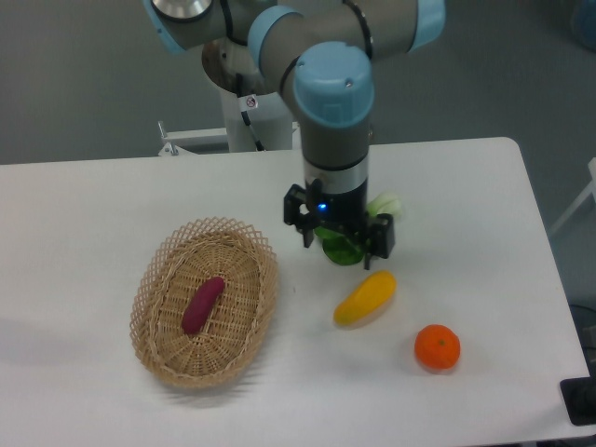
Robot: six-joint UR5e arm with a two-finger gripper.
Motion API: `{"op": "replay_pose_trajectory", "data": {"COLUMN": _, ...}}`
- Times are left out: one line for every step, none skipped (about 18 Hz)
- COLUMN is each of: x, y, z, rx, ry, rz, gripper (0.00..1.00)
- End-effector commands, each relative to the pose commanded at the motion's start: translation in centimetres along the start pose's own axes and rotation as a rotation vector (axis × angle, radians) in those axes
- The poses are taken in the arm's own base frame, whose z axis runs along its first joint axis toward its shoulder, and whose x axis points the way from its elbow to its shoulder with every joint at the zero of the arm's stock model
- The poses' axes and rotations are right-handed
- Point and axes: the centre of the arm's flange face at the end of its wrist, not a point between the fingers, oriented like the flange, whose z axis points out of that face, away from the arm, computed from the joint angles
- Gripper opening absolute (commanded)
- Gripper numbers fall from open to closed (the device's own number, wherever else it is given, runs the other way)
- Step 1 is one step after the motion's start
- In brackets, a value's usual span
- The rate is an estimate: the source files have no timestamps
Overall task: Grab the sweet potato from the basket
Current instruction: 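Move the open gripper over the wicker basket, then lower the gripper into the basket around the purple sweet potato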
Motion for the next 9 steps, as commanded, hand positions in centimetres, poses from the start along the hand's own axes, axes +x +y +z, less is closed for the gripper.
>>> {"op": "replay_pose_trajectory", "data": {"x": 1.3, "y": -0.3, "z": 0.7, "rx": -0.001, "ry": 0.007, "rz": 0.011, "gripper": 1.00}}
{"op": "replay_pose_trajectory", "data": {"x": 2.6, "y": -0.7, "z": 1.5, "rx": 0.001, "ry": 0.010, "rz": 0.013, "gripper": 1.00}}
{"op": "replay_pose_trajectory", "data": {"x": 4.2, "y": -1.2, "z": 2.5, "rx": 0.002, "ry": 0.012, "rz": 0.004, "gripper": 1.00}}
{"op": "replay_pose_trajectory", "data": {"x": 5.7, "y": -1.6, "z": 3.5, "rx": 0.009, "ry": 0.011, "rz": -0.006, "gripper": 1.00}}
{"op": "replay_pose_trajectory", "data": {"x": 6.8, "y": -1.9, "z": 4.3, "rx": 0.017, "ry": 0.006, "rz": -0.014, "gripper": 1.00}}
{"op": "replay_pose_trajectory", "data": {"x": 7.9, "y": -2.4, "z": 5.1, "rx": 0.027, "ry": 0.004, "rz": -0.011, "gripper": 1.00}}
{"op": "replay_pose_trajectory", "data": {"x": 9.0, "y": -2.8, "z": 5.7, "rx": 0.030, "ry": 0.006, "rz": -0.010, "gripper": 1.00}}
{"op": "replay_pose_trajectory", "data": {"x": 10.1, "y": -3.2, "z": 6.7, "rx": 0.023, "ry": 0.015, "rz": -0.008, "gripper": 1.00}}
{"op": "replay_pose_trajectory", "data": {"x": 10.9, "y": -3.6, "z": 7.4, "rx": 0.014, "ry": 0.025, "rz": -0.008, "gripper": 1.00}}
